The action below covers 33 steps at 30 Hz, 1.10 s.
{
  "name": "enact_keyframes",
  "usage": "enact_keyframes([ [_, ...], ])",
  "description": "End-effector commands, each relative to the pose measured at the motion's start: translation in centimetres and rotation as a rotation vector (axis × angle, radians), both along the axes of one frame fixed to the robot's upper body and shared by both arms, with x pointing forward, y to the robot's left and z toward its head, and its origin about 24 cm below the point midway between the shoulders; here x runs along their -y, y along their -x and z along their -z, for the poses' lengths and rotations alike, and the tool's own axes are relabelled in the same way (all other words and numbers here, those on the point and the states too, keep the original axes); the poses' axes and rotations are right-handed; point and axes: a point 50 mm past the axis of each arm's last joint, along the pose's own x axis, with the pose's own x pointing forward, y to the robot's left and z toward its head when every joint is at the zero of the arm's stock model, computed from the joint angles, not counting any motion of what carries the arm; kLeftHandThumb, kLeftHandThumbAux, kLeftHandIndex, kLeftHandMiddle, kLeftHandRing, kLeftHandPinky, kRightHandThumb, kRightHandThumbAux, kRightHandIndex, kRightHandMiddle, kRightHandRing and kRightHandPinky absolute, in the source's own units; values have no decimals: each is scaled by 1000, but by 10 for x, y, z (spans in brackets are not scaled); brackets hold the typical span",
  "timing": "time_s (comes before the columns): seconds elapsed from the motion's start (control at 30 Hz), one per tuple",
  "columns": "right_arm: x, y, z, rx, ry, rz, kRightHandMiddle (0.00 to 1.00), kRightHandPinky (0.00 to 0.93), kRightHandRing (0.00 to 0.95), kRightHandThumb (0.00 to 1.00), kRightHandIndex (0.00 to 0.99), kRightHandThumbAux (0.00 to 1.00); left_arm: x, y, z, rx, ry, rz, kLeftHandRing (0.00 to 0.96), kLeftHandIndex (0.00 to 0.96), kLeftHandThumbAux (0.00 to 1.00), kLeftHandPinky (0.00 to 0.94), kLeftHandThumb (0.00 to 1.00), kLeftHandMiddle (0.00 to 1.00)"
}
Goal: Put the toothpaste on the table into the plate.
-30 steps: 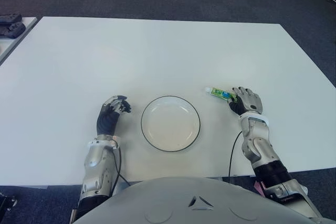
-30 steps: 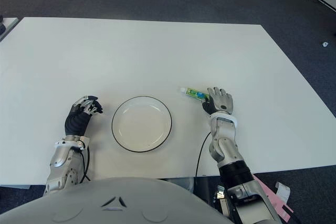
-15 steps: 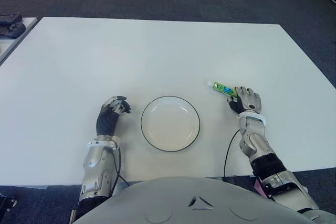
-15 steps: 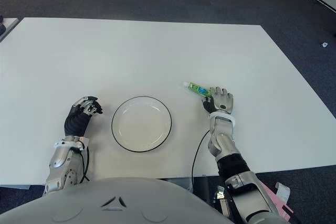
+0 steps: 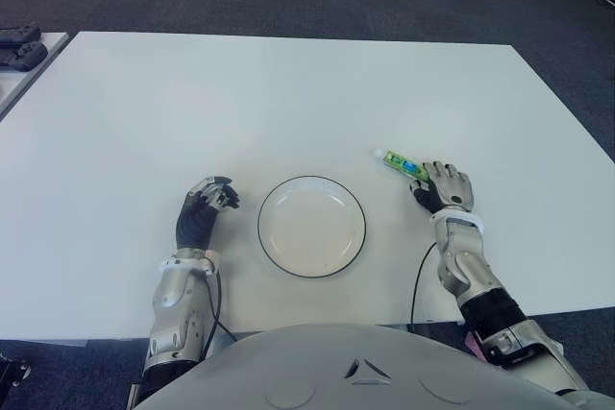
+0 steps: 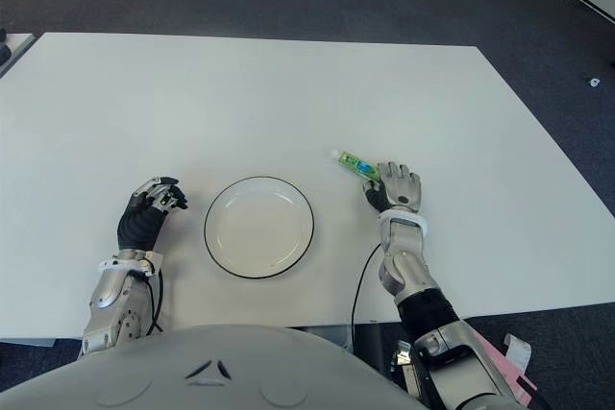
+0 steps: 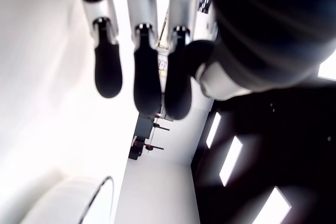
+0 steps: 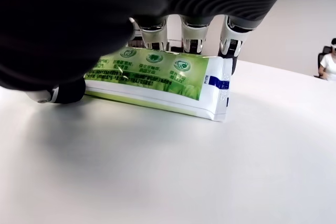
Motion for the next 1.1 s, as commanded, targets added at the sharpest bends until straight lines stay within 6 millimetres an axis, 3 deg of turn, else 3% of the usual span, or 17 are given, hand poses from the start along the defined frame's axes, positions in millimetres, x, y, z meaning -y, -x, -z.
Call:
enact_keyframes([
  [0.03,-18,29,31,-184,-83,-64,0,0,0,637,0,155,0,14,17,-118,10,-14,566,436,717,540,718,577],
  [0.57,-26,32,32,-226,-77,-151,0,0,0,613,0,156,0,13,18,-119,30,-14,566,436,717,538,717,578],
  [1.1,-21,30,32,-220,-57,-205,0,0,0,650,0,181,0,14,16,-118,24,-28,563,435,717,534,716,578],
])
